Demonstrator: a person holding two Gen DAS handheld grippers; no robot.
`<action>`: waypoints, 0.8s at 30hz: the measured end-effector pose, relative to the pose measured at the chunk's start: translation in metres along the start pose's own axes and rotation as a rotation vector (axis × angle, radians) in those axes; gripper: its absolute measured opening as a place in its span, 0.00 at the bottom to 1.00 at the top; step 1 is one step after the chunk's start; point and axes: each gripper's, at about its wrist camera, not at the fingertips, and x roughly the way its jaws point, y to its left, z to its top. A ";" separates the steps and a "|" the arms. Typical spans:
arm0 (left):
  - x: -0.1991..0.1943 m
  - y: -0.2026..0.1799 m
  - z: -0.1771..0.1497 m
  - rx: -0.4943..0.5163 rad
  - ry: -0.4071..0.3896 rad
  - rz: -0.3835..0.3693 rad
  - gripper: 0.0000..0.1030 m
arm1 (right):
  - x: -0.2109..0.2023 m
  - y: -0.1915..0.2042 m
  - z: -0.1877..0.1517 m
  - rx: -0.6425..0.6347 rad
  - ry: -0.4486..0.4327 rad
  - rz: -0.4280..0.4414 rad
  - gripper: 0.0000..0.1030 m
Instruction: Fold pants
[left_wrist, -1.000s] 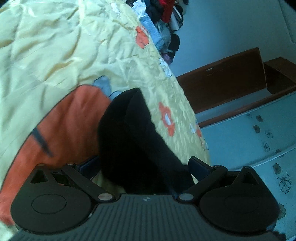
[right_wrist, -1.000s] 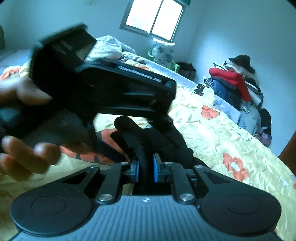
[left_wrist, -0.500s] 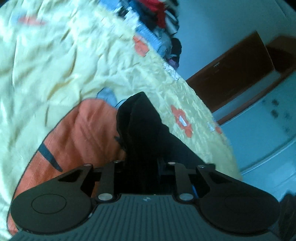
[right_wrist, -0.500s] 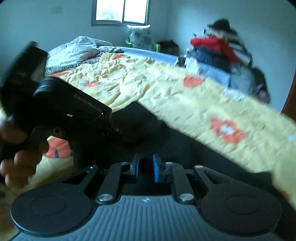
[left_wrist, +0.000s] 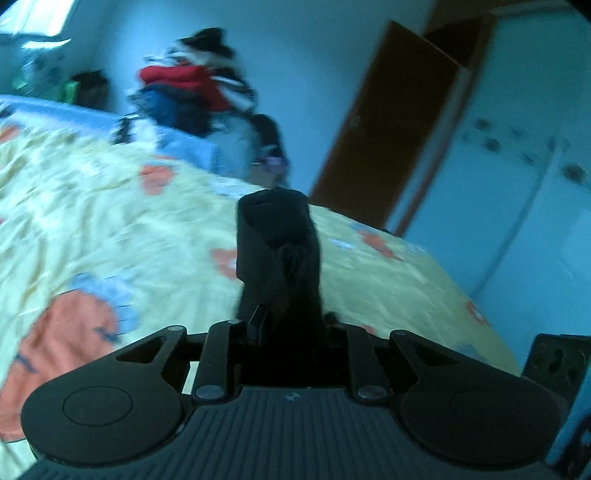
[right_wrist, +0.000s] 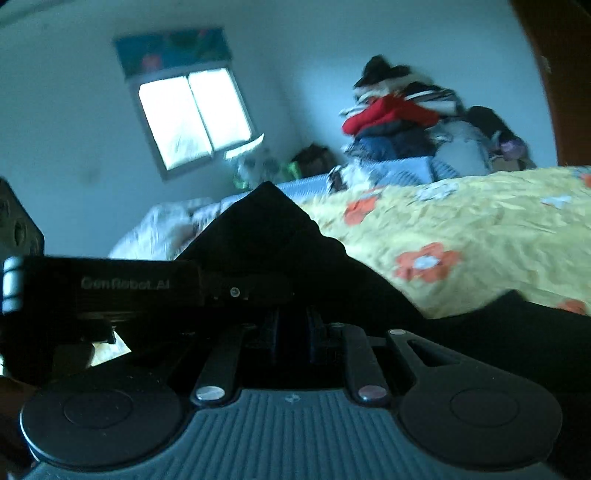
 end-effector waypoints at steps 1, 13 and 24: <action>0.005 -0.013 -0.001 0.017 0.005 -0.016 0.23 | -0.011 -0.011 0.000 0.047 -0.016 0.009 0.14; 0.072 -0.138 -0.036 0.169 0.084 -0.144 0.32 | -0.122 -0.110 -0.012 0.315 -0.160 -0.049 0.14; 0.141 -0.208 -0.065 0.185 0.191 -0.261 0.33 | -0.180 -0.183 -0.033 0.500 -0.255 -0.165 0.12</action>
